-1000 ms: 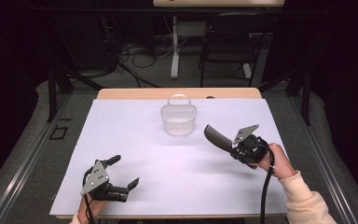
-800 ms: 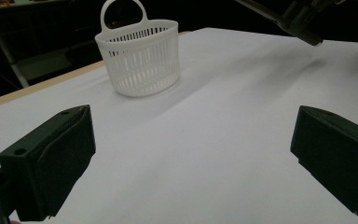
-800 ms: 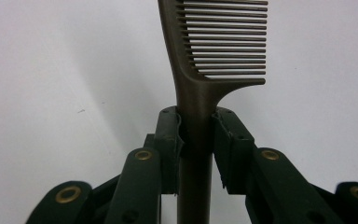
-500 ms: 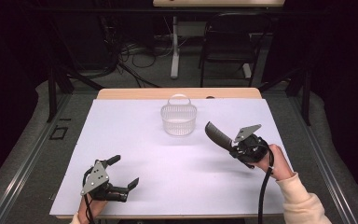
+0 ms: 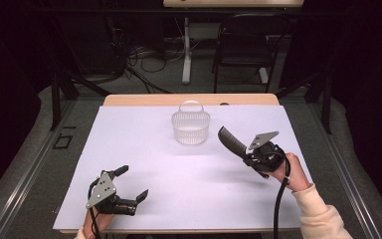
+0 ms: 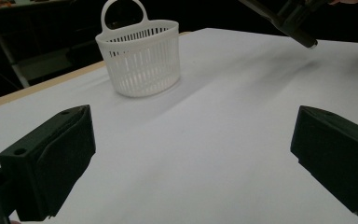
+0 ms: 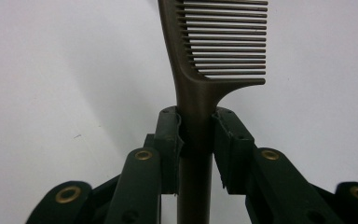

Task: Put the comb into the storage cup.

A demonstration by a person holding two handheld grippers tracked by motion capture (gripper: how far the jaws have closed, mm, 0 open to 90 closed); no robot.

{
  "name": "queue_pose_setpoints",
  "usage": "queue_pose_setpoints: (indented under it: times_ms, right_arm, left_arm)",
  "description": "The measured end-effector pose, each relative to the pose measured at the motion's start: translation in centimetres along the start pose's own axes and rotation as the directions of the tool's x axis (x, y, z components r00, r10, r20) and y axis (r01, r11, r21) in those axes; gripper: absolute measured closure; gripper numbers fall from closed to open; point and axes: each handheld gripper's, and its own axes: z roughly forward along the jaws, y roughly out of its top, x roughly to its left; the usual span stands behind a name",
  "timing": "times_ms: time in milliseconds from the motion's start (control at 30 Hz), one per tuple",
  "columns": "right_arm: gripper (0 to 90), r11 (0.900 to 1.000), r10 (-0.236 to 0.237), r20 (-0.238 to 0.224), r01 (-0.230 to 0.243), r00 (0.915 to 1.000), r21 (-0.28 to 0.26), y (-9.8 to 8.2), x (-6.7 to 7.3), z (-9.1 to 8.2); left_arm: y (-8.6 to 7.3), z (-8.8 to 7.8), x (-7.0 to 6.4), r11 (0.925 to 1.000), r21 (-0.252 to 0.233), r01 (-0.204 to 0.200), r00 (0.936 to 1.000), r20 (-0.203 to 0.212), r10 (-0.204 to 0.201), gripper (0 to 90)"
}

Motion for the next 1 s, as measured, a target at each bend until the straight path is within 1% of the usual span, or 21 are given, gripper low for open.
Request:
queue_pose_setpoints:
  times_ms: [167,600,733,1000]
  right_arm:
    - [72.7,1.0,0.003,0.0,-0.003,1.0,-0.005,0.3,-0.1,0.2]
    - [72.7,0.999,0.022,0.01,-0.022,0.9997,-0.039,1.5,-0.2,0.3]
    - [72.7,0.999,0.02,0.007,-0.019,0.9998,-0.034,1.7,-0.3,0.4]
    - [72.7,0.998,0.04,0.01,-0.039,0.9992,-0.055,2.1,-0.4,0.6]
  left_arm:
    - [0.0,0.0,0.0,1.0,0.001,0.001,1.0,0.001,-0.001,0.0]
    - [0.0,0.0,0.0,1.0,-0.001,0.003,1.0,0.0,-0.003,0.0]
    - [0.0,0.0,0.0,1.0,0.0,0.001,1.0,0.0,-0.001,0.0]
    - [0.0,0.0,0.0,1.0,0.001,0.001,1.0,0.0,-0.001,0.0]
